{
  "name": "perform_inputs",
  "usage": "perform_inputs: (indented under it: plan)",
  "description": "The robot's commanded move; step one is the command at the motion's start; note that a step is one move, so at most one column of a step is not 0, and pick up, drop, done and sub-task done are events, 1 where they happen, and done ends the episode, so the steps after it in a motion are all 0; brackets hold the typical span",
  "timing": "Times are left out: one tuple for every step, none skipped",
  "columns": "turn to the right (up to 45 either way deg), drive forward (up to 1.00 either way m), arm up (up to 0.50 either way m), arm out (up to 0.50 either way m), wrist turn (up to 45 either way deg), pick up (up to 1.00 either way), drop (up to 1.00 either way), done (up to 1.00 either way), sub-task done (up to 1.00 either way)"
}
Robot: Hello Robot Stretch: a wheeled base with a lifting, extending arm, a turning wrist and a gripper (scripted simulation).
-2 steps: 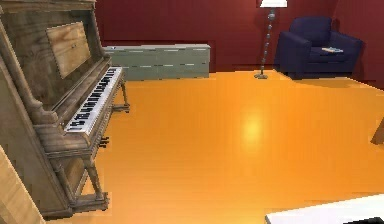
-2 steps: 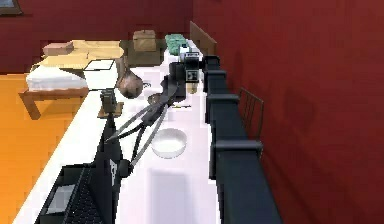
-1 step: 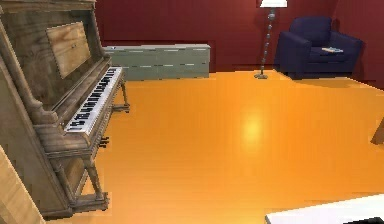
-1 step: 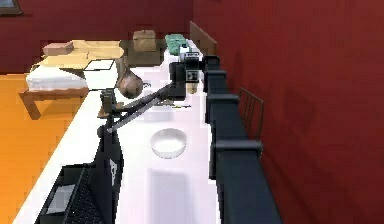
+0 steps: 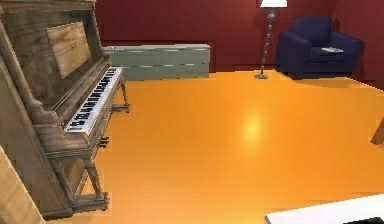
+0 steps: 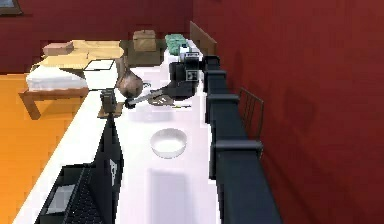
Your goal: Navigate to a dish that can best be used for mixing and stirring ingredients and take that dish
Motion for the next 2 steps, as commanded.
perform_inputs:
  plan:
    - [0.0, 0.00, 0.00, 0.00, 15.0, 0.00, 0.00, 0.00, 0.00]
    - [0.0, 0.00, -0.30, 0.00, 0.0, 0.00, 0.00, 0.00, 0.00]
